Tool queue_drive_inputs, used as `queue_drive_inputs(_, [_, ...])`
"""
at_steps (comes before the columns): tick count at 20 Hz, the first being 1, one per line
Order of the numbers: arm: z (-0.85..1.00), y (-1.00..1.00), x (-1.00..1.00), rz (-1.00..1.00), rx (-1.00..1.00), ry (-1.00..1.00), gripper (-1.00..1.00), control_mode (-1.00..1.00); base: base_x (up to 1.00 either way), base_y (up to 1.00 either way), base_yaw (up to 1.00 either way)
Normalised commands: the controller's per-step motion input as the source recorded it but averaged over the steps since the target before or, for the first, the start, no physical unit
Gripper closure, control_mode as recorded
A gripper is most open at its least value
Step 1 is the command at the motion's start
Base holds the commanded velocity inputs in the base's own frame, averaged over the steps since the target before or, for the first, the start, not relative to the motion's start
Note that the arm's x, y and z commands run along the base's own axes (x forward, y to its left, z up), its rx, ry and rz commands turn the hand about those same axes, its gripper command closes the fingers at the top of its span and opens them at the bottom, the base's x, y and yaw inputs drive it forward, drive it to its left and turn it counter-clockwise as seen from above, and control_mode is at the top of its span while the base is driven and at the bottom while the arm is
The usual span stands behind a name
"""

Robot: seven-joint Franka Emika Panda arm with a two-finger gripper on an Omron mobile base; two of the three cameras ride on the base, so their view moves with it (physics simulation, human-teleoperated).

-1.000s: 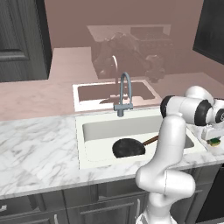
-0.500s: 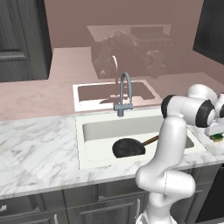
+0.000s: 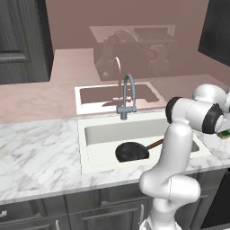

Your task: Pick the pan and sponge and place them into the sink. Then turn on the water.

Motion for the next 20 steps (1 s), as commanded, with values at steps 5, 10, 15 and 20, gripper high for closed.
queue_drive_inputs(5, [0.41, 0.24, -0.02, 0.05, 0.0, -0.02, 1.0, -1.0, 0.0, 0.0, 0.0])
queue_drive_inputs(10, [0.23, 0.36, 0.0, 0.06, 0.0, -0.04, 1.0, -1.0, 0.0, 0.0, 0.0])
queue_drive_inputs(15, [0.12, 0.43, 0.0, 0.06, 0.0, -0.03, 1.0, -1.0, 0.0, 0.0, 0.0])
queue_drive_inputs(20, [0.06, 0.43, 0.0, 0.06, 0.0, 0.0, 1.0, -1.0, 0.0, 0.0, 0.0])
